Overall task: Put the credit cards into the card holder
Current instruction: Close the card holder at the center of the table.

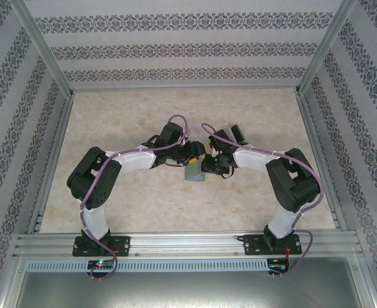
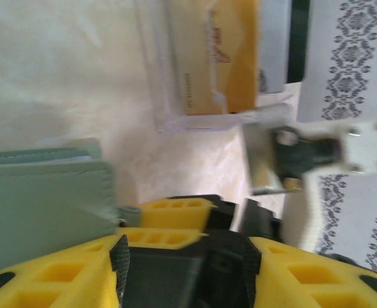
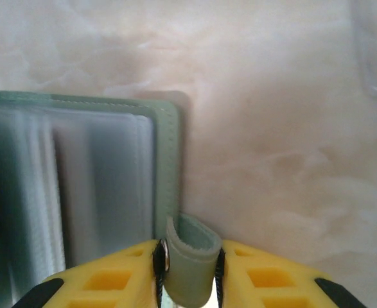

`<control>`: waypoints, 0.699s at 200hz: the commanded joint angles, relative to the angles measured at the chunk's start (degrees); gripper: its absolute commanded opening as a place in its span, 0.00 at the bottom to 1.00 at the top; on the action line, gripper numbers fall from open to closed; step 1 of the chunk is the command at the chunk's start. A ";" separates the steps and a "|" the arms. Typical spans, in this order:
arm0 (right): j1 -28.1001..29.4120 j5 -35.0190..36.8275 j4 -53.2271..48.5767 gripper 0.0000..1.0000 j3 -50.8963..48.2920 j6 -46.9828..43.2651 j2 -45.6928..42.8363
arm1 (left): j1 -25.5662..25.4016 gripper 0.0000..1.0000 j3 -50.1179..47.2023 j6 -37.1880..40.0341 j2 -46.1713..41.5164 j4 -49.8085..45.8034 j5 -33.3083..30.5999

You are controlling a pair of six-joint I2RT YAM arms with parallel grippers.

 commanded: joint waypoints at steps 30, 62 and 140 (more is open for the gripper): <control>-1.30 6.76 -4.36 0.29 -1.23 -0.24 -4.71 | -0.66 0.53 -0.11 -0.23 2.34 1.83 1.74; -1.94 8.21 -5.60 0.28 -1.47 -0.59 -5.31 | -0.77 0.53 0.58 -0.09 3.00 1.18 1.79; -2.95 6.22 -5.29 0.19 -2.32 -0.93 -6.71 | -1.47 0.54 3.37 3.42 2.18 -4.01 0.30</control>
